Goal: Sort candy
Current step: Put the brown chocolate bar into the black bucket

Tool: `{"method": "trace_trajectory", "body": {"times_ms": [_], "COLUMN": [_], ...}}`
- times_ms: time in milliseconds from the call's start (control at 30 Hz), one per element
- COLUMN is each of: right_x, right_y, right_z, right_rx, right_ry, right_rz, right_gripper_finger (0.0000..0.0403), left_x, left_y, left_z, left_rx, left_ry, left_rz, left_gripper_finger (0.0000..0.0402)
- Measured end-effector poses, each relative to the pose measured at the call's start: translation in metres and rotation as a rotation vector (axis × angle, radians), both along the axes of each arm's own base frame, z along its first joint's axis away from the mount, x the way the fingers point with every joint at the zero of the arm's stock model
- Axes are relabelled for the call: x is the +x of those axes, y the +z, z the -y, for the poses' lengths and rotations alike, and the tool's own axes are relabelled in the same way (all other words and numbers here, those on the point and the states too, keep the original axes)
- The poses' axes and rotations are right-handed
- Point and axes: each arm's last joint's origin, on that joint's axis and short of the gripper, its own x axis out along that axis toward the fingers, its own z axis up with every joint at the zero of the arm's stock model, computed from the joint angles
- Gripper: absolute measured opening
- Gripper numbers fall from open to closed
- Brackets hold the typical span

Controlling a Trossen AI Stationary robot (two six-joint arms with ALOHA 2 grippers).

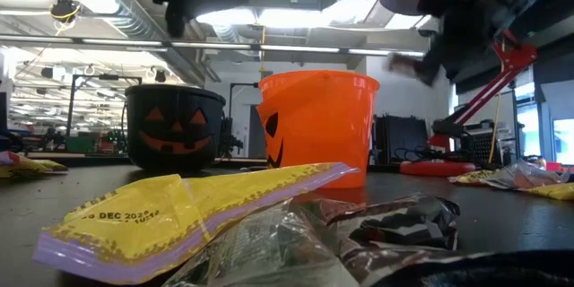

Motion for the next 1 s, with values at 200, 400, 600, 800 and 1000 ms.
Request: {"method": "trace_trajectory", "body": {"times_ms": [200,400,600,800,1000], "right_x": [0.006,0.011,0.011,0.011,0.011], "right_y": [0.016,0.032,0.041,0.045,0.045], "right_z": [-0.007,-0.027,-0.041,-0.046,-0.046], "right_rx": [0.042,0.032,0.003,-0.029,-0.054], "right_ry": [0.097,0.21,0.241,0.233,0.219], "right_rz": [0.181,0.359,0.466,0.509,0.513], "right_gripper_finger": [0.0024,0.0022,0.0022,0.0022,0.0021], "left_x": [0.016,0.05,0.088,0.119,0.138], "left_y": [-0.004,0.012,0.027,0.032,0.033], "left_z": [0.006,0.011,0.012,0.016,0.022], "left_rx": [0.011,0.018,0.013,0.047,0.074], "left_ry": [-0.018,-0.001,0.032,-0.072,-0.104], "left_rz": [0.058,0.097,0.134,0.156,0.123], "left_gripper_finger": [0.0129,0.0129,0.0129,0.0129,0.0129]}}
